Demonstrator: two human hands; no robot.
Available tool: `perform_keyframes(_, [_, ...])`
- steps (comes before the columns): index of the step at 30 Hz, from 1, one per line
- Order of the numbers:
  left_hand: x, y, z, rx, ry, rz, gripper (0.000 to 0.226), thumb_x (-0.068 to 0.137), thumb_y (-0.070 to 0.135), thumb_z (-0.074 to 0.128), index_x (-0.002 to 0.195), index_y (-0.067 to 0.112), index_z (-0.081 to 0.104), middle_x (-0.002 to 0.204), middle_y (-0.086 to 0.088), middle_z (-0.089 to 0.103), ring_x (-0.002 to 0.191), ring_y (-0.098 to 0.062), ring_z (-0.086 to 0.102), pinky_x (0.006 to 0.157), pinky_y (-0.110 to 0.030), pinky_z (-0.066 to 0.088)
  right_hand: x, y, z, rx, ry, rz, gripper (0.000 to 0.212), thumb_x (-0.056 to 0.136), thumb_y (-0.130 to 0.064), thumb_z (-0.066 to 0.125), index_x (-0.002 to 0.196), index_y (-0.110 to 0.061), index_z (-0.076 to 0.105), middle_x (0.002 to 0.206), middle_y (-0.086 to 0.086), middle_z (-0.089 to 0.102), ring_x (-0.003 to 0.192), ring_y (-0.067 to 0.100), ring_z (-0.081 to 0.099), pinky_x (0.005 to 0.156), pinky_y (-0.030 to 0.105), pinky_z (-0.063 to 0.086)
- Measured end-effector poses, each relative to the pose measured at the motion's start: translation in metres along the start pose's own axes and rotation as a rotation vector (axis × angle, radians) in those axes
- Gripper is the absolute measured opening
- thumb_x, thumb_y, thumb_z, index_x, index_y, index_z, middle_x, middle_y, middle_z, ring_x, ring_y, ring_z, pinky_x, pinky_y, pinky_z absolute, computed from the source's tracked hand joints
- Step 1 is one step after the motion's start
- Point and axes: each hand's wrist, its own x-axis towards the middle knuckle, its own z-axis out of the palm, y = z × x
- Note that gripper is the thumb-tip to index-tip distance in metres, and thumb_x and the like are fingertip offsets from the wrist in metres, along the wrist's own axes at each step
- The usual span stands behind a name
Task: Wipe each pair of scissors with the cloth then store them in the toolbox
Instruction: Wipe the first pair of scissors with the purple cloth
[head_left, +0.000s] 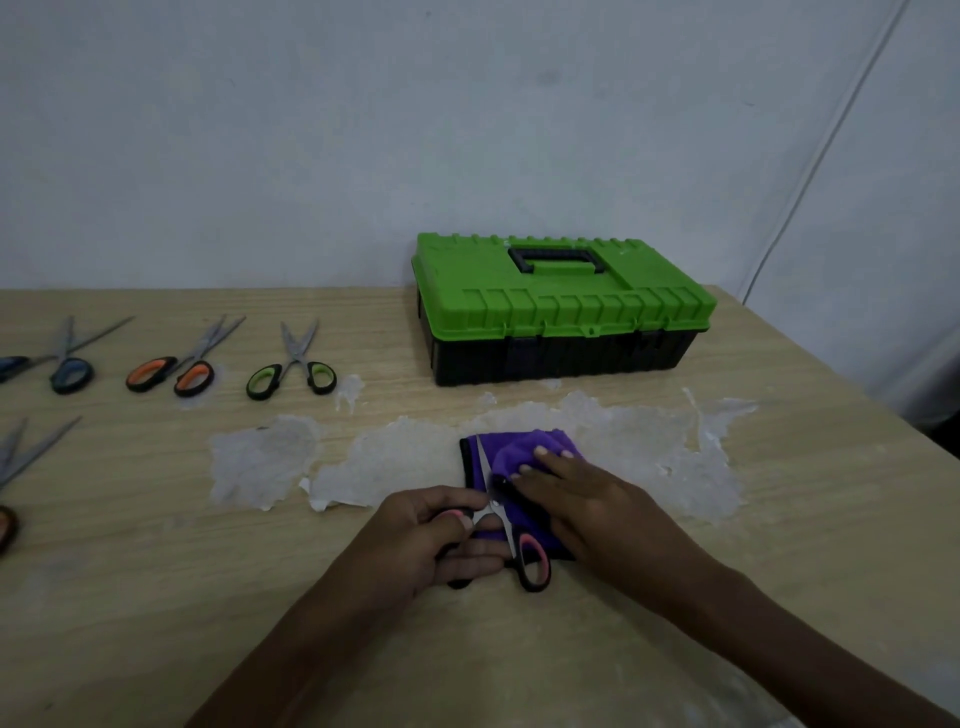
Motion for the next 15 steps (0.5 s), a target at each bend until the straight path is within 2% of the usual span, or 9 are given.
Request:
perform_keyframes(3, [0.0, 0.0, 0.0, 0.0, 0.0, -0.001, 0.025, 0.099, -0.006, 0.045, 0.118, -0.003, 0.062, 0.107, -0.025, 0.072, 0.091, -0.037, 0.074, 0.077, -0.04, 0.063, 0.002, 0.011, 0.002, -0.106, -0.016, 0.123, 0.048, 0.079, -0.022, 0.073, 0.125, -0.015, 0.061, 0.123, 0.005, 0.066, 0.122, 0.022, 0.056, 0.101, 0.036, 0.042])
perform_keyframes(6, [0.0, -0.001, 0.0, 0.009, -0.002, 0.001, 0.025, 0.099, -0.005, 0.045, 0.119, -0.003, 0.062, 0.107, -0.024, 0.072, 0.092, -0.036, 0.074, 0.078, -0.04, 0.063, 0.004, 0.002, -0.007, -0.123, -0.004, 0.157, 0.042, 0.086, -0.039, 0.057, 0.119, -0.015, 0.065, 0.12, 0.005, 0.067, 0.118, 0.021, 0.058, 0.095, 0.034, 0.048])
perform_keyframes(8, [0.0, -0.002, 0.0, 0.017, -0.002, 0.001, 0.025, 0.099, -0.005, 0.045, 0.118, -0.002, 0.062, 0.107, -0.025, 0.072, 0.092, -0.036, 0.075, 0.079, -0.041, 0.062, 0.002, -0.007, -0.005, -0.029, -0.015, 0.105, 0.038, 0.089, -0.038, 0.055, 0.12, -0.017, 0.064, 0.116, 0.0, 0.068, 0.111, 0.016, 0.059, 0.088, 0.029, 0.049])
perform_keyframes(10, [0.0, -0.002, -0.001, 0.02, -0.002, 0.0, 0.025, 0.099, -0.005, 0.045, 0.119, -0.002, 0.062, 0.109, -0.025, 0.071, 0.092, -0.036, 0.074, 0.079, -0.041, 0.062, 0.003, -0.002, -0.004, 0.079, -0.045, 0.128, 0.036, 0.09, -0.029, 0.058, 0.126, -0.021, 0.06, 0.116, -0.001, 0.067, 0.107, 0.014, 0.058, 0.086, 0.022, 0.044])
perform_keyframes(13, [0.0, -0.002, -0.002, 0.015, -0.012, 0.005, 0.025, 0.099, -0.005, 0.045, 0.119, -0.003, 0.061, 0.109, -0.024, 0.072, 0.094, -0.036, 0.074, 0.08, -0.041, 0.062, 0.01, 0.021, -0.003, 0.146, -0.06, 0.281, 0.04, 0.094, -0.023, 0.053, 0.134, -0.026, 0.051, 0.121, 0.001, 0.062, 0.107, 0.015, 0.055, 0.083, 0.017, 0.036])
perform_keyframes(15, [0.0, -0.002, -0.002, 0.014, -0.013, 0.009, 0.025, 0.099, -0.004, 0.045, 0.119, -0.003, 0.061, 0.109, -0.023, 0.072, 0.094, -0.036, 0.074, 0.081, -0.042, 0.062, 0.015, 0.029, -0.007, 0.093, -0.059, 0.377, 0.037, 0.095, -0.019, 0.049, 0.131, -0.025, 0.052, 0.113, 0.006, 0.064, 0.096, 0.019, 0.058, 0.074, 0.02, 0.038])
